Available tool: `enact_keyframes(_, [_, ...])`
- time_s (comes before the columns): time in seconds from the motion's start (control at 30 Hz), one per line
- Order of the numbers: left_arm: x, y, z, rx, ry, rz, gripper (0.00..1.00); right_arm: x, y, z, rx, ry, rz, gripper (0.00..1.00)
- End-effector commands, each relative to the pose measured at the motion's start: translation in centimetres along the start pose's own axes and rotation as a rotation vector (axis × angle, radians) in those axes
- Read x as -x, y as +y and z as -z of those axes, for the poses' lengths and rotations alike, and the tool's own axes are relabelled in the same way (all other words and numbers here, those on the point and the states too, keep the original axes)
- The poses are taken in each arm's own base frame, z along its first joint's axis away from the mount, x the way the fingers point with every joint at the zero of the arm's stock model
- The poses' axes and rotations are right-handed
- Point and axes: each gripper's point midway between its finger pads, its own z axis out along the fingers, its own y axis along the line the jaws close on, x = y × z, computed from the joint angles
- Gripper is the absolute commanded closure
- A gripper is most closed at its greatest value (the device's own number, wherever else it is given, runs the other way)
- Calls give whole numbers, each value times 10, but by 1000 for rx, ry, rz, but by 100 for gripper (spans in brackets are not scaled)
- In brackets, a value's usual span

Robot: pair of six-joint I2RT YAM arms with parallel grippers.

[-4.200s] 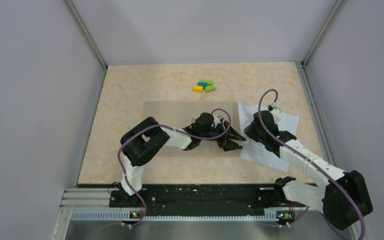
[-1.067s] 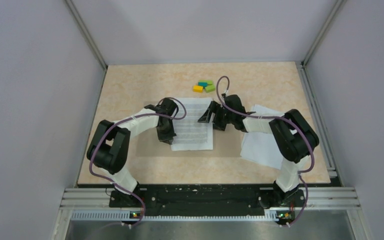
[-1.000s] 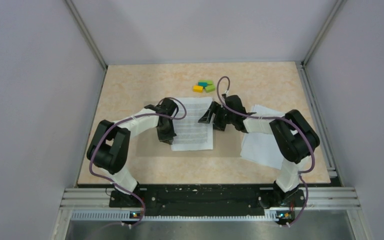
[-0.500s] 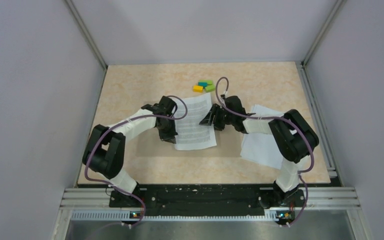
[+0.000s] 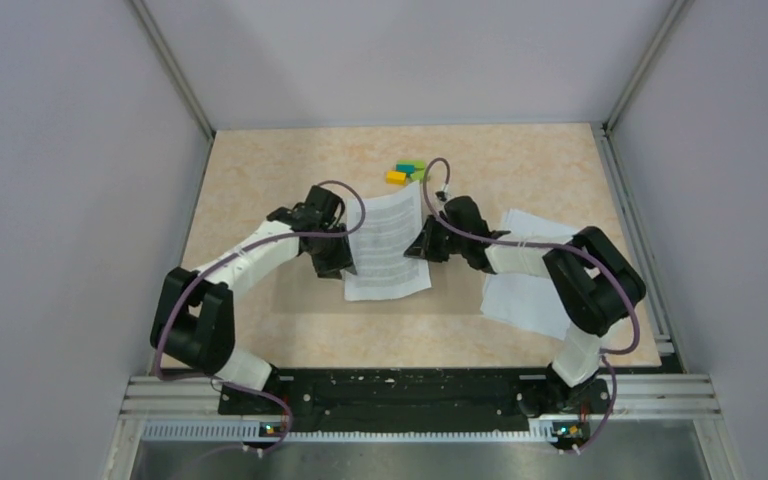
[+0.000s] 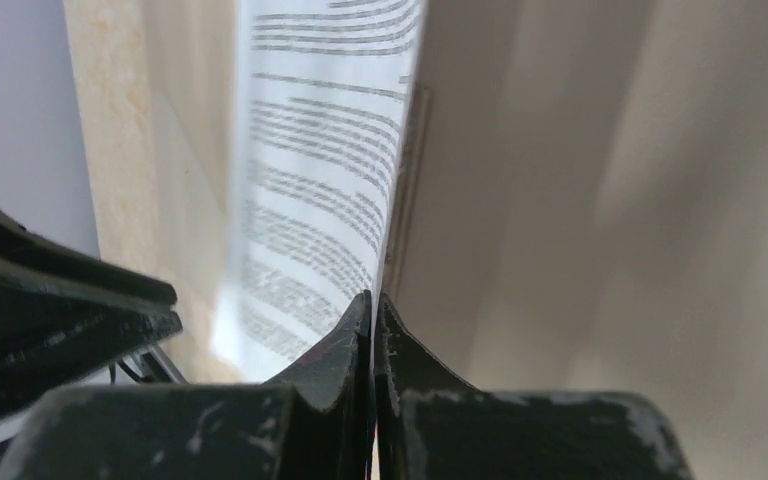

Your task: Put the files into the folder

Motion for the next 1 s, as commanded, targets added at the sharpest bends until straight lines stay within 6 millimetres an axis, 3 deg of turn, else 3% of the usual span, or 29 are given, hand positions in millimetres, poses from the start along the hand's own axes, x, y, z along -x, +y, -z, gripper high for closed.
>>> enact_keyframes(0.0, [31, 6, 26, -9, -153, 81, 53, 23, 50, 23, 92, -158, 177, 100])
enact_keyframes(0.13, [39, 23, 33, 23, -211, 143, 45, 26, 68, 30, 103, -224, 258, 100])
enact_keyframes(0.47, [40, 83, 24, 121, -293, 390, 41, 42, 82, 45, 91, -363, 422, 100])
enact_keyframes(0.73, [39, 95, 22, 130, -307, 435, 41, 50, 93, 52, 121, -440, 488, 100])
enact_keyframes(0.97, [42, 126, 36, 228, -386, 511, 40, 28, 109, 46, 193, -395, 550, 100])
